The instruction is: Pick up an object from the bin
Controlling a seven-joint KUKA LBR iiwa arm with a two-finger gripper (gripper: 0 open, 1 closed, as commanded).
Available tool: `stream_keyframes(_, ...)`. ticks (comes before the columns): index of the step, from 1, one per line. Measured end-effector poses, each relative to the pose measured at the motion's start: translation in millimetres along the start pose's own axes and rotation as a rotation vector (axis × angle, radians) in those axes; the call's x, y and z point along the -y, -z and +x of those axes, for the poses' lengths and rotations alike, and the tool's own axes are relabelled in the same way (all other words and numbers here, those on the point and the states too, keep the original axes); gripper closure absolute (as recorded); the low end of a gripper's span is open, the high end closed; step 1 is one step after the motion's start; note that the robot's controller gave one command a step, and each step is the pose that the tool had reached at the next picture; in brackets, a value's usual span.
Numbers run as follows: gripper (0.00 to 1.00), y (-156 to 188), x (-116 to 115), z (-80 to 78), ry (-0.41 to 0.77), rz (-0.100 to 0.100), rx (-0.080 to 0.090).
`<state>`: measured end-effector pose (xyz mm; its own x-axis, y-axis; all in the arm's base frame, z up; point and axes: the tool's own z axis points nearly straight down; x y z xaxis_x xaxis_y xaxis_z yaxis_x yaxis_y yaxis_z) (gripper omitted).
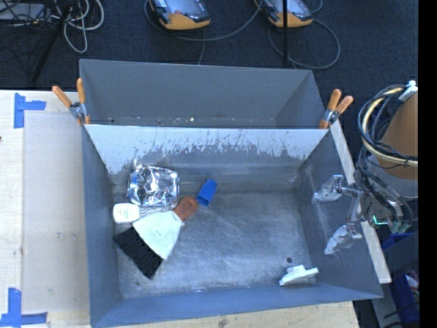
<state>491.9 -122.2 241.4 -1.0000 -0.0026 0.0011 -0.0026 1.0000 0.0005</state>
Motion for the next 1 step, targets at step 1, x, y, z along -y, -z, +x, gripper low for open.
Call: stream_keyframes(1, 0.00, 0.0, -0.1, 0.0, 0.001, 0.000, 0.000)
